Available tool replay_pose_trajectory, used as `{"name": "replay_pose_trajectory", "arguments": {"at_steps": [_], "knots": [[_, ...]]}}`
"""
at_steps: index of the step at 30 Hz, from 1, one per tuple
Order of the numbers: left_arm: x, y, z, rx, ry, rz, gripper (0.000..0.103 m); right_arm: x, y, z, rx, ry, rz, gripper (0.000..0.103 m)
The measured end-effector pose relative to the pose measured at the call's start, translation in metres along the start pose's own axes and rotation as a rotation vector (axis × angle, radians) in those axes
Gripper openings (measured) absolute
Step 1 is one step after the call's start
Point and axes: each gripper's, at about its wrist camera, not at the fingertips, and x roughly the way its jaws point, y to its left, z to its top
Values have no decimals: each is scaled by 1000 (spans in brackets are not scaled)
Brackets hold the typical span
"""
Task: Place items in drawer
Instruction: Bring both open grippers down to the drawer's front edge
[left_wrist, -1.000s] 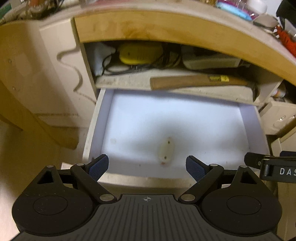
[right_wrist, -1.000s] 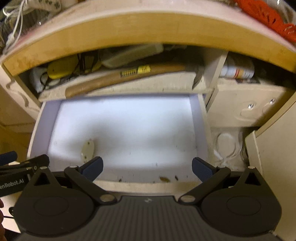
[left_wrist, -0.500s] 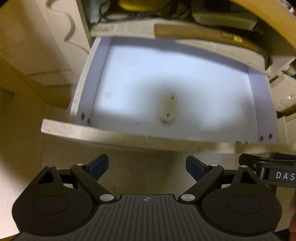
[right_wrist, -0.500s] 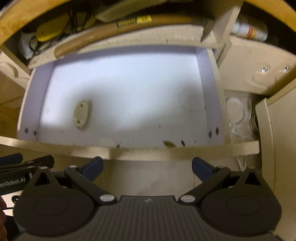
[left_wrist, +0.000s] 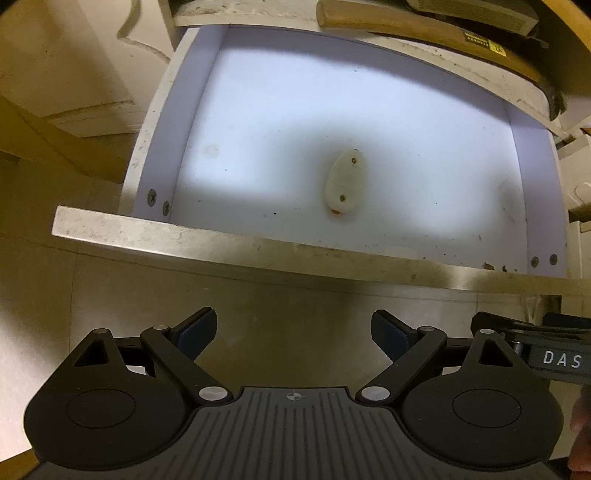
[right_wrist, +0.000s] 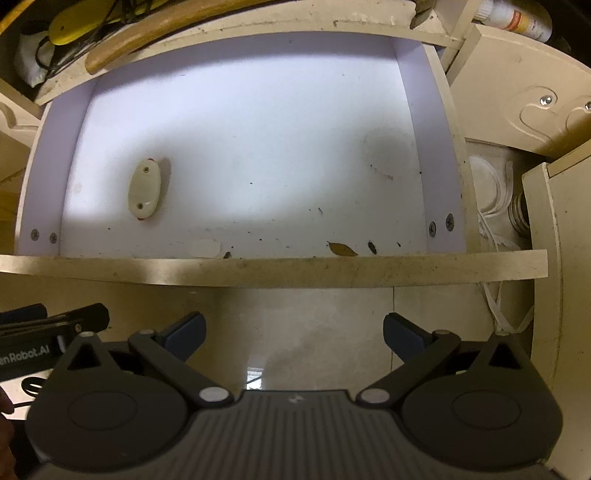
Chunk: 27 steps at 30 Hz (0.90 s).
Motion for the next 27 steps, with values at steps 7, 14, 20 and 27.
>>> {"name": "replay_pose_trajectory", "arguments": {"at_steps": [7,14,20,27], "knots": [[0,-3,6,27,-41,25,92,2,-1,8,-6,-35,-16,103],[-2,-16,14,97,-83,74,91,2,1,11,-18,-62,-32,102],[-6,-16,21,94,-136,72,91,-5,3,16,-23,-126,-42,102],[-10,-19,30,97,-176,86,92,-5,2,25,-30,-166,-50,102]]}}
